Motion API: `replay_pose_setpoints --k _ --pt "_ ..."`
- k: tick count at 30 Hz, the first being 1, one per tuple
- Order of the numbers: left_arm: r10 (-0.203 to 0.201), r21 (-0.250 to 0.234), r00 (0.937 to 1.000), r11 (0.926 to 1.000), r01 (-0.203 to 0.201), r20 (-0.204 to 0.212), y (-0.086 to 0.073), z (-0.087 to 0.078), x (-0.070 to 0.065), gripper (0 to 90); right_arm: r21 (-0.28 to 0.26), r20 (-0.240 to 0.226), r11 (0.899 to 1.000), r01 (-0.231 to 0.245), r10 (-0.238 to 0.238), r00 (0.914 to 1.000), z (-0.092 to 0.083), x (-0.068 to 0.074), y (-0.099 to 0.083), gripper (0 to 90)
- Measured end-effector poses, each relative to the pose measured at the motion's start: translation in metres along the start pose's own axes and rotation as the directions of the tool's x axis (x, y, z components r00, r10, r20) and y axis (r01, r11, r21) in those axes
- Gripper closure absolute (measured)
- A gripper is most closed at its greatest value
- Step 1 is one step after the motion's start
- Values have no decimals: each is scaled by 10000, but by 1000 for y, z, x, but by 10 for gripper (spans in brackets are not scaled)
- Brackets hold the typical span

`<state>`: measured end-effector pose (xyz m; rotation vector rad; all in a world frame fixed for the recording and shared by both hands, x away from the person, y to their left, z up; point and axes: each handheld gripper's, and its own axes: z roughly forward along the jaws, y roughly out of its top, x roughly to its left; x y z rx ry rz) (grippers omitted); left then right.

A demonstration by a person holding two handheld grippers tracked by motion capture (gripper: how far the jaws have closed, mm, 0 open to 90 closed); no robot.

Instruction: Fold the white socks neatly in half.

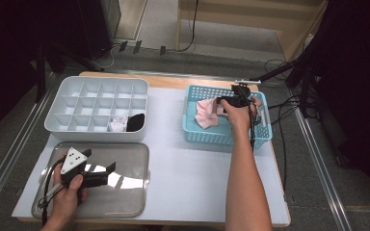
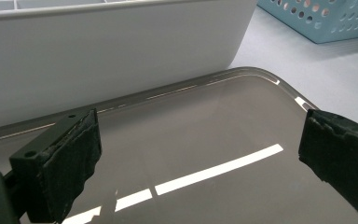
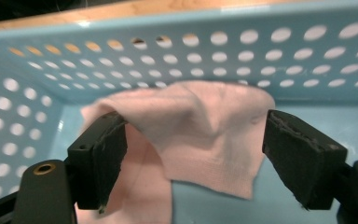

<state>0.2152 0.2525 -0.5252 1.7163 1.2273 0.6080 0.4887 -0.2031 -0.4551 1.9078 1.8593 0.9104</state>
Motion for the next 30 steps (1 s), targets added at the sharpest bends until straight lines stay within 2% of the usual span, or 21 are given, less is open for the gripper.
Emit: replay_pose_setpoints --k 2,5,6,8,10,12,14,17,20,23,25,27,28,30 --pt "13 11 10000 10000 -13 -13 0 0 0 0 -473 -165 9988 -156 149 9998 -7 3 2 207" --pt "24 16 10000 10000 -24 -39 0 0 0 0 -754 -607 9964 -386 340 9976 -9 9 4 174" --pt "22 6 10000 10000 -22 -42 0 0 -1 0 -692 -703 9969 -384 336 9970 -7 11 5 157" --pt "17 0 10000 10000 -17 -41 0 0 0 0 -332 -593 9991 -267 247 9979 1 16 4 148" --pt "6 -7 10000 10000 -6 -15 0 0 0 0 230 -288 9996 -142 148 9995 13 19 2 142" --pt "1 -5 10000 10000 -1 1 0 0 0 0 695 279 9973 -247 228 9994 23 18 0 149" --pt "-29 -30 10000 10000 29 35 0 0 1 0 873 874 9951 -465 389 9954 29 14 -2 231" --pt "-39 -2 10000 10000 39 57 0 0 1 0 1153 892 9927 -365 263 9957 34 11 -4 307" --pt "-22 -5 10000 10000 22 37 0 0 1 0 1432 1136 9894 -230 66 9935 39 9 -5 384" --pt "-21 -9 10000 10000 21 41 0 0 1 0 1556 1647 9877 -165 -95 9863 43 7 -8 463" --pt "-18 -8 10000 10000 18 33 0 0 1 0 1413 1912 9898 166 -437 9806 46 8 -10 503" --pt "-13 -5 10000 10000 13 30 0 0 1 0 1320 2130 9895 586 -861 9733 47 11 -11 605" --pt "-19 -21 10000 10000 19 31 0 0 1 0 1263 2115 9901 607 -867 9735 47 11 -12 684" --pt "-38 -34 10000 10000 38 33 0 0 1 0 1229 2044 9909 546 -791 9757 46 11 -12 769"
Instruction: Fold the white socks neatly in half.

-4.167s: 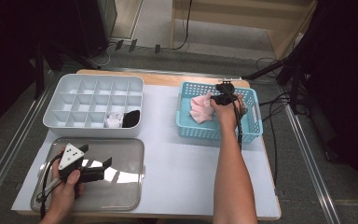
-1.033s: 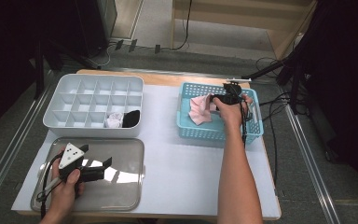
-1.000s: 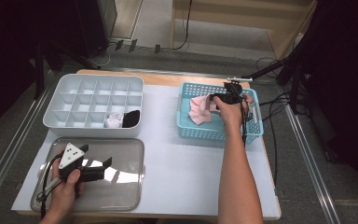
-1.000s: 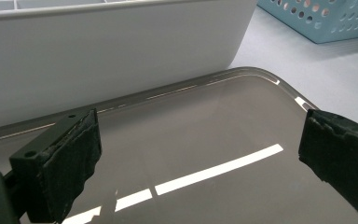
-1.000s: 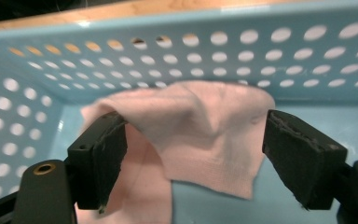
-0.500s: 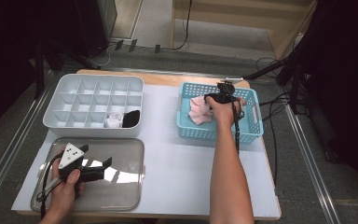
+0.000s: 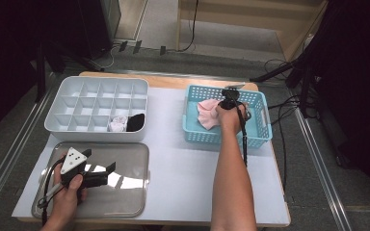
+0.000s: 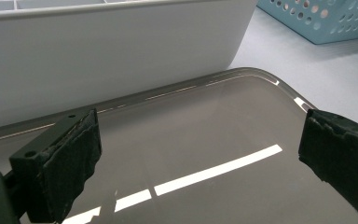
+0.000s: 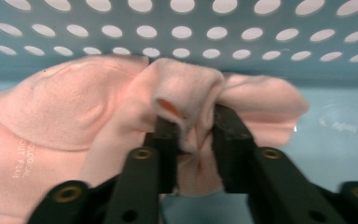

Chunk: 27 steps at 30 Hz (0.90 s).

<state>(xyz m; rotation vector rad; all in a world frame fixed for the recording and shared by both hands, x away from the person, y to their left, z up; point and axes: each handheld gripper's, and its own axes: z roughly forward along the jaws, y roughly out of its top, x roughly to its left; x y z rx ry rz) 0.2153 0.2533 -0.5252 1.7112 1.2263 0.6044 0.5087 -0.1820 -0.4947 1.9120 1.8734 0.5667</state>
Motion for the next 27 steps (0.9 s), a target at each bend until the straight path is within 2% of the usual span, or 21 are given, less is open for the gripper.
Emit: replay_pose_setpoints --k 3,5,10,12,13,14,15,16,18,27 --pt "-7 13 10000 10000 7 21 0 0 0 0 148 -58 9997 -181 182 9998 -3 -2 1 801" --pt "2 23 10000 10000 -2 23 0 0 0 0 -188 39 9995 -247 248 9997 -9 -2 2 806" --pt "40 49 10000 10000 -40 -11 0 0 0 0 -1340 -430 9898 -484 430 9982 -29 -5 6 810" --pt "33 54 10000 10000 -33 -22 0 0 0 0 -1509 -553 9872 -509 430 9975 -34 -6 7 810" --pt "41 49 10000 10000 -41 -43 0 1 -1 0 -2045 -655 9777 -485 357 9972 -45 -8 6 811" --pt "54 52 10000 10000 -54 -57 0 1 -1 0 -2302 -842 9714 -586 402 9956 -50 -9 4 811" --pt "67 71 10000 10000 -67 -42 0 1 -1 0 -2478 -1059 9667 -643 389 9936 -54 -10 3 811" --pt "79 87 10000 9999 -79 -55 0 1 -1 0 -2580 -1119 9640 -649 369 9930 -58 -11 1 811" --pt "105 95 9999 9999 -105 -58 0 1 -1 0 -2978 -1287 9524 -656 280 9913 -68 -12 -4 811" --pt "133 93 9999 9999 -132 -108 0 1 -2 0 -3997 -1880 9156 -423 -367 9815 -110 -14 -31 812"
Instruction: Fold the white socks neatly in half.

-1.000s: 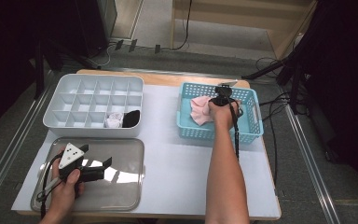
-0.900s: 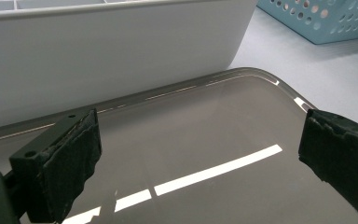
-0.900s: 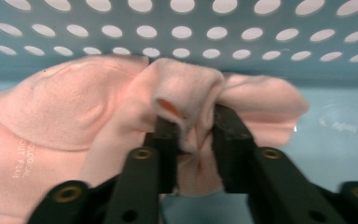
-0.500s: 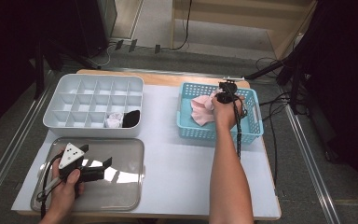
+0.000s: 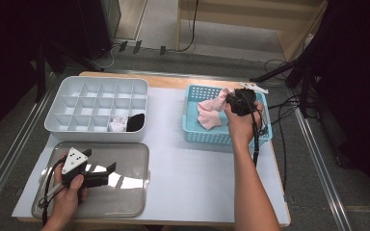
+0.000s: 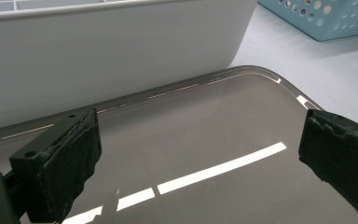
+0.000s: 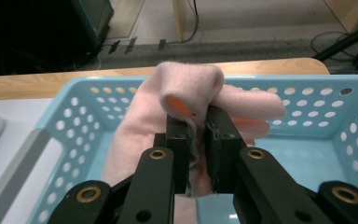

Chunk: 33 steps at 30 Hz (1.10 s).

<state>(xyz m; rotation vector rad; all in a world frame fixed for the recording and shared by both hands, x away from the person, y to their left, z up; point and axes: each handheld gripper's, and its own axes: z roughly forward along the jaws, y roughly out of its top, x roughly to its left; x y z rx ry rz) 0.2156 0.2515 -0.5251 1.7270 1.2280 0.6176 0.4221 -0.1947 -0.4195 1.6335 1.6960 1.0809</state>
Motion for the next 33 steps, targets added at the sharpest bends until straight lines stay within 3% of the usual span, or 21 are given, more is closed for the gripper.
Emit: replay_pose_setpoints --k 10,15,23,33 --pt "-7 5 10000 10000 7 -28 0 0 0 0 -766 -886 9961 441 -508 9948 -51 16 -20 812" --pt "30 30 10000 10000 -30 -22 0 0 1 0 -1050 -1267 9917 736 -867 9881 -73 25 -34 811" --pt "9 23 10000 10000 -9 -26 0 0 0 0 -1096 -1826 9912 739 -931 9788 -102 32 -69 811" --pt "45 42 10000 10000 -45 -52 0 0 0 0 -1064 -2176 9913 771 -989 9710 -129 32 -113 810"
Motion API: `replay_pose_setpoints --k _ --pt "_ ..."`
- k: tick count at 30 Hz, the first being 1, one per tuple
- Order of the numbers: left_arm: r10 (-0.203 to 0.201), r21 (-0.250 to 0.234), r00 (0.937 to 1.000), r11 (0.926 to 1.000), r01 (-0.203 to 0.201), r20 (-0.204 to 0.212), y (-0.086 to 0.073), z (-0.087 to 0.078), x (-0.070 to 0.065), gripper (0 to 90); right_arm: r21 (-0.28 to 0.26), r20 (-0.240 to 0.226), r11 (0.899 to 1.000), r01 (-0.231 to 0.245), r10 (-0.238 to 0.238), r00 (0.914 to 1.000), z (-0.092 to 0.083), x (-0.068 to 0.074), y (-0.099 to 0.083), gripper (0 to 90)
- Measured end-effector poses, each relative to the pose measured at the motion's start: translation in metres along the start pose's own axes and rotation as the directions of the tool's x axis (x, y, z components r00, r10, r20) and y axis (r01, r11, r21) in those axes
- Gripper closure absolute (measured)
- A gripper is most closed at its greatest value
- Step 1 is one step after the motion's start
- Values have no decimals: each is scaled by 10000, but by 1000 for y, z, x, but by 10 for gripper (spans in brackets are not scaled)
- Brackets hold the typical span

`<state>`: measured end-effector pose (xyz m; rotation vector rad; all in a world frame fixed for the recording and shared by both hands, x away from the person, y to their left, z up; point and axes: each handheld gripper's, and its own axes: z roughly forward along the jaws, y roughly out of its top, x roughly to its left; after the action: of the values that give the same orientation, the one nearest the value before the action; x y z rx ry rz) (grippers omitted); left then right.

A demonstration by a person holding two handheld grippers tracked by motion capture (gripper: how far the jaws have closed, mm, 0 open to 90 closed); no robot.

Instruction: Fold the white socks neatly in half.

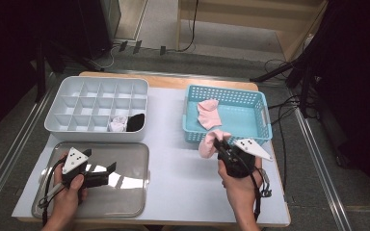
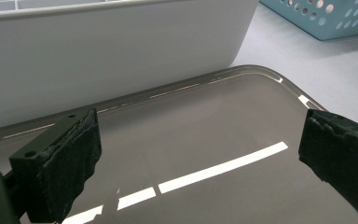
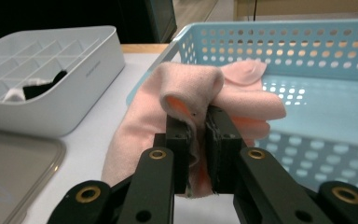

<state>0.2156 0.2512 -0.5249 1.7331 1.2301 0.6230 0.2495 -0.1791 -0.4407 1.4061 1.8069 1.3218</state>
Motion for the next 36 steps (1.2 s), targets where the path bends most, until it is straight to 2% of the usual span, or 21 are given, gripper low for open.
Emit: replay_pose_setpoints --k 8,19,21,23,26,29,36 --pt "-7 -11 10000 10000 7 -8 0 0 0 0 177 -123 9998 68 -66 9999 -13 1 -32 809" --pt "10 -15 10000 10000 -10 -4 0 0 0 0 828 -3 9965 -74 75 10000 -5 -4 -61 807" --pt "32 -9 10000 10000 -32 0 0 0 -1 0 921 -31 9957 57 -54 10000 -2 -4 -66 797" --pt "37 -12 10000 10000 -37 6 0 0 0 0 906 -95 9959 35 -26 10000 -1 -4 -69 732" --pt "26 -18 10000 10000 -26 23 0 0 0 0 950 -260 9954 146 -122 9996 1 -2 -72 525" --pt "55 -16 10000 10000 -55 35 0 0 0 0 1072 -474 9939 258 -208 9987 1 0 -70 399" --pt "27 -6 10000 10000 -27 28 0 0 -1 0 842 -454 9963 171 -133 9989 -7 0 -54 305"
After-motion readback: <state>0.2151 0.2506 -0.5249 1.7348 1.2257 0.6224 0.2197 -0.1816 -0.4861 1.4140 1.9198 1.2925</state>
